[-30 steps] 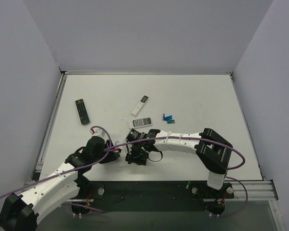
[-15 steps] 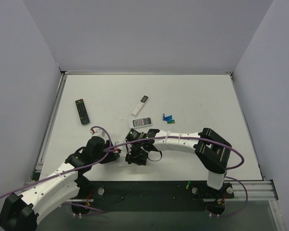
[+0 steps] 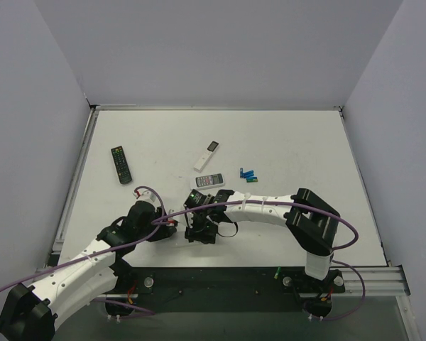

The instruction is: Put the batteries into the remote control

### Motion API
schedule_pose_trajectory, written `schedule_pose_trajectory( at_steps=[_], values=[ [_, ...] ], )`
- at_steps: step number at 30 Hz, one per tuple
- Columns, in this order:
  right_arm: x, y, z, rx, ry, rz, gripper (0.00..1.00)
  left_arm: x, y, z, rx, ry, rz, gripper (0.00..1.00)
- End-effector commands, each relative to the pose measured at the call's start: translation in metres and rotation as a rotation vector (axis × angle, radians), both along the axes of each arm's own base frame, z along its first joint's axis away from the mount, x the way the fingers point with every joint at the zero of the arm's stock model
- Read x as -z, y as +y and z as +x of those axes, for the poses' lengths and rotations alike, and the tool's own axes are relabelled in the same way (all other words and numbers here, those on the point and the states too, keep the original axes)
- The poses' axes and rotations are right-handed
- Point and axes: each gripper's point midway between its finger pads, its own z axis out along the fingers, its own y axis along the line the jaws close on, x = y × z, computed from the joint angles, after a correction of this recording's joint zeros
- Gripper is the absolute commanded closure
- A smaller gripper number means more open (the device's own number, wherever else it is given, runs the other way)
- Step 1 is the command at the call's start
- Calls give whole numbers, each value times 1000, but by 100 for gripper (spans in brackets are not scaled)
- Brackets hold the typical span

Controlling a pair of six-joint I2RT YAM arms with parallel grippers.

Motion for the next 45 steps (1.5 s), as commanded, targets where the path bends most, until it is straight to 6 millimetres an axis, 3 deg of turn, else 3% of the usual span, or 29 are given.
schedule_pose_trajectory(
  at_steps=[1, 32, 41, 45],
  values=[
    [3, 0, -6, -24, 32, -18, 66, -9, -9, 7, 29, -47, -31, 45],
    [-8, 5, -1, -22, 3, -1, 45, -9, -11, 6, 35, -50, -37, 45],
    [-10, 6, -3, -6, 15, 7, 44, -9, -10, 6, 34, -48, -37, 45],
    [-24, 8, -4, 6, 12, 43, 44, -9, -10, 7, 33, -50, -37, 45]
  ],
)
